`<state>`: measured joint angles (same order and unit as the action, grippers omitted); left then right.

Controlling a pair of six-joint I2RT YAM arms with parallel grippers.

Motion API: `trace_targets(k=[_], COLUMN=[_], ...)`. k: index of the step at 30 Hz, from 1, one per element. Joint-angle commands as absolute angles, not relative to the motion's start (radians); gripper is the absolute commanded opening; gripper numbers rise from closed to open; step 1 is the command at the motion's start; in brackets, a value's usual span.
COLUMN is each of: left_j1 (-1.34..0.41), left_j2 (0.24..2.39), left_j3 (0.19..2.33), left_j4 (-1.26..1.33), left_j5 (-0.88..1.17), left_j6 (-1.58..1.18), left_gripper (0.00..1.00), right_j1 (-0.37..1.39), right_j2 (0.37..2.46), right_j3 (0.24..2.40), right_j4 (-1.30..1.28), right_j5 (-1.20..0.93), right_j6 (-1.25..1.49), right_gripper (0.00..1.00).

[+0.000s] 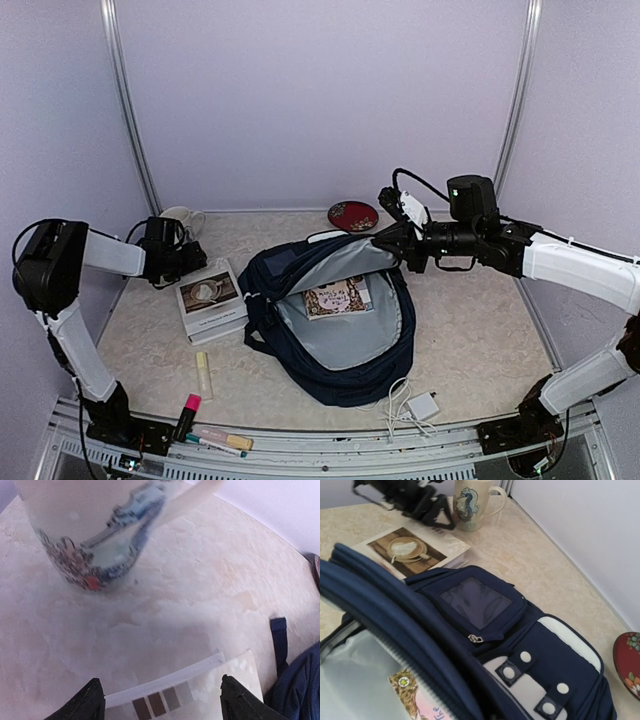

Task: Pack the student bag
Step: Move the book to the center of the board.

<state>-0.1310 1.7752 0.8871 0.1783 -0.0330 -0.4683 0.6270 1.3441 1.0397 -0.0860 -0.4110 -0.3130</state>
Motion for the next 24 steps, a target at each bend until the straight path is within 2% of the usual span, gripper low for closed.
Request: trace_targets(k=[1, 8, 13, 19, 24], left_j1=[-0.228, -0.319, -0.328, -0.259, -0.152], left_j2=[1.706, 1.526, 1.405, 1.464, 1.497], left_j3=[0.728, 0.626, 0.642, 0.673, 0.666], left_j4=[0.078, 0.009, -0.075, -0.054, -0.012], left_j5=[0.043, -0.032, -0.117, -0.132, -0.142], left_j6=[-0.524, -0.532, -0.499, -0.498, -0.513], left_gripper=[0.77, 0.77, 0.78, 0.86, 0.88], right_j1=[0.617, 0.617, 0.617, 0.613, 0.578], right_j2=[1.312, 1.304, 1.293, 1.311, 1.332], right_j3=[1.055, 1.056, 1.051, 1.073, 1.117], right_j4=[-0.059, -0.063, -0.072, -0.092, -0.141], right_j5=[-0.419, -0.42, -0.414, -0.32, -0.272], right_j6=[-0.295, -0.286, -0.284, -0.262, -0.238], right_gripper=[0.0, 0.0, 0.0, 0.0, 0.0])
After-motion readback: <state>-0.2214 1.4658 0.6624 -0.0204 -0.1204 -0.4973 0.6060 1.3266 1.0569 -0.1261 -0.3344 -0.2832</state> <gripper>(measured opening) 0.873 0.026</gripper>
